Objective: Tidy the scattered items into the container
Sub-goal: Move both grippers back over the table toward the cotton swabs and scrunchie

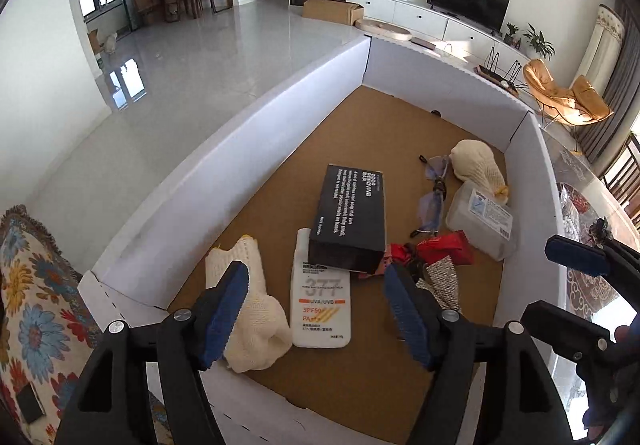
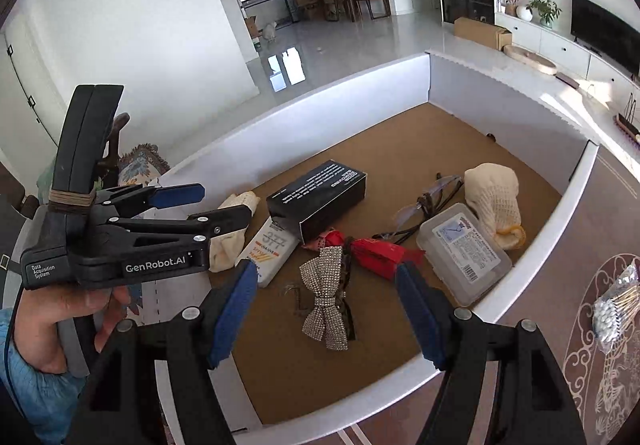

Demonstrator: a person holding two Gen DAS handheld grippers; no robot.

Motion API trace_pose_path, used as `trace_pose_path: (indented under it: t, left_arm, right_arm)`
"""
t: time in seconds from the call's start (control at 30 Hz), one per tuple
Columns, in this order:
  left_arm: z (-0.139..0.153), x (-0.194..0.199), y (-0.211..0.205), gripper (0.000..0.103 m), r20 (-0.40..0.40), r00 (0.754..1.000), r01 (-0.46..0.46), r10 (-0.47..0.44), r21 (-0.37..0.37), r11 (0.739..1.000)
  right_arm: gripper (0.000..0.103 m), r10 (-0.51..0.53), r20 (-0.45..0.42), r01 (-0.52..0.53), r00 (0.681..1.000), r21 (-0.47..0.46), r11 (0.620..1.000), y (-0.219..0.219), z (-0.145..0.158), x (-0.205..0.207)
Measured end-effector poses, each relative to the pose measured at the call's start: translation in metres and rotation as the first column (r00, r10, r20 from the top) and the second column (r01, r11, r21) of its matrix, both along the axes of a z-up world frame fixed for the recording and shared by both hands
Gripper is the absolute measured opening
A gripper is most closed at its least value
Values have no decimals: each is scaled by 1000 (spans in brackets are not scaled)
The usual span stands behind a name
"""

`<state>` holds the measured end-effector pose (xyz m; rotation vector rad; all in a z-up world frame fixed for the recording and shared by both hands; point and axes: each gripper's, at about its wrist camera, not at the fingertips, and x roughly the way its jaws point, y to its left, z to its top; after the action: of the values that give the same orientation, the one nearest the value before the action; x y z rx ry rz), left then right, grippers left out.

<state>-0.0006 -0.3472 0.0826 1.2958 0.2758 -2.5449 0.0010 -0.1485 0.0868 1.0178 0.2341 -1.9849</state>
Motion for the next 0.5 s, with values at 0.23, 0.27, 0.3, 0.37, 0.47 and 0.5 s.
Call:
trace_pose_path:
  t: [0.23, 0.27, 0.3, 0.37, 0.47, 0.5]
  left_arm:
    - [51, 19, 130, 87, -173, 951, 257, -258, -28, 966]
    - [51, 23, 154, 98, -189, 936, 297, -297, -28, 954]
    - [49, 26, 178, 101, -202, 921, 336, -334, -24, 942]
    - [34, 30, 226, 102, -204, 886, 426, -416, 2, 905]
    - [-9, 20, 298, 102, -152, 824, 556, -545, 37, 830]
    - [-24, 16, 319, 102, -139, 804, 587, -578, 30, 809]
  right_arm:
    - [74, -183, -176, 185, 967, -8, 983, 143, 4, 12]
    - [74, -219, -179, 224, 959, 7, 975, 170, -4, 13]
    - [74, -258, -179, 267, 950, 27, 963, 197, -14, 15]
    - [74, -341, -182, 360, 922, 81, 929, 252, -39, 19]
    - [74, -476, -158, 499, 865, 173, 849, 331, -76, 26]
    - [74, -521, -148, 541, 841, 186, 820, 354, -85, 29]
